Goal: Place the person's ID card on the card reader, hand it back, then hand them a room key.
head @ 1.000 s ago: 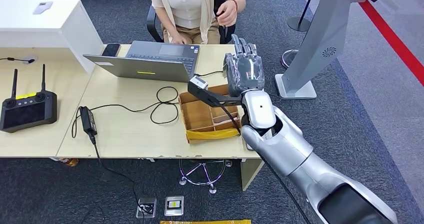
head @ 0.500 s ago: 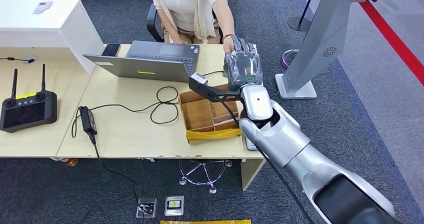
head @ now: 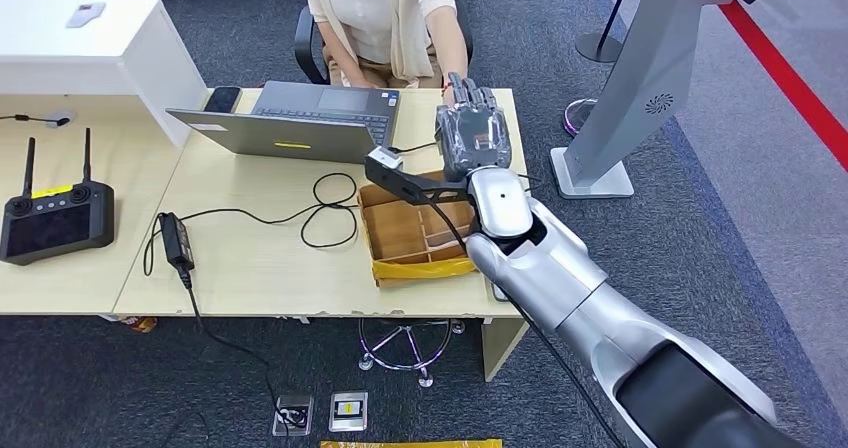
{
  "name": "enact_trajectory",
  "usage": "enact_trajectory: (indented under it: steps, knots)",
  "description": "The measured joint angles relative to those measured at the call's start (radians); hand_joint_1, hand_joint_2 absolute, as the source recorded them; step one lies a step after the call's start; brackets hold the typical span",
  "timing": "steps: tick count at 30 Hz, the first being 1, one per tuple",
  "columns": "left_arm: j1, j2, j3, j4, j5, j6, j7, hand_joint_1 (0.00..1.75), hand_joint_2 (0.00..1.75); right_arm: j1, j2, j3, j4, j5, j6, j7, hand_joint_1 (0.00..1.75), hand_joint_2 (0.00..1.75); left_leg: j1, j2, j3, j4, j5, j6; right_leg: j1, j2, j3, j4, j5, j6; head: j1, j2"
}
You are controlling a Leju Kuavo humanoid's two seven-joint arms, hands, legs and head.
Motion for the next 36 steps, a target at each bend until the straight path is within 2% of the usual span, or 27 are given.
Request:
enact_trajectory:
  steps: [1,5,11,16,28,32,36]
  knots:
    - [0.001,0.000,0.002,0.000,0.000,0.000,0.000,0.00,0.00,-0.001,0.002,0.002,0.005,0.001,-0.004,-0.004,1.75,1.75,0.000,0.000,0.000,0.000,0.000,0.000,0.000,0.000,0.000,0.000,0.000,0.000,0.000,0.000]
    - [0.006,-0.004,0.007,0.000,0.003,0.000,-0.003,0.00,0.00,-0.002,0.008,0.012,0.023,0.018,-0.028,-0.031,0.00,0.00,0.000,0.000,0.000,0.000,0.000,0.000,0.000,0.000,0.000,0.000,0.000,0.000,0.000,0.000]
    - [0.012,-0.007,0.016,0.000,0.011,0.000,-0.015,0.00,0.00,-0.004,0.016,0.029,0.041,0.019,-0.058,-0.087,0.00,0.00,0.000,0.000,0.000,0.000,0.000,0.000,0.000,0.000,0.000,0.000,0.000,0.000,0.000,0.000]
    - [0.015,-0.010,0.021,0.000,0.008,0.000,-0.017,0.00,0.00,-0.005,0.016,0.039,0.051,0.020,-0.056,-0.094,0.00,0.00,0.000,0.000,0.000,0.000,0.000,0.000,0.000,0.000,0.000,0.000,0.000,0.000,0.000,0.000]
    - [0.014,-0.010,0.028,0.000,-0.021,-0.002,-0.015,0.00,0.00,0.004,-0.015,0.046,0.057,0.034,-0.047,-0.002,0.00,0.00,0.000,0.000,0.001,0.000,0.000,0.000,0.000,0.001,-0.001,0.000,0.000,0.000,0.000,0.000]
    - [0.015,-0.007,0.029,0.000,-0.019,-0.001,-0.015,0.00,0.00,0.035,-0.051,0.018,0.052,0.003,-0.053,0.055,0.00,0.00,0.000,0.000,0.001,0.000,0.000,0.000,0.000,0.000,0.000,-0.001,0.000,0.000,0.000,0.000]
    - [0.019,-0.004,0.030,0.002,-0.014,0.000,-0.015,0.00,0.00,0.099,-0.103,-0.051,0.035,-0.083,-0.109,0.095,0.00,0.00,0.000,0.000,0.001,0.000,0.000,0.000,0.000,0.000,0.000,-0.001,0.000,0.000,0.000,0.000]
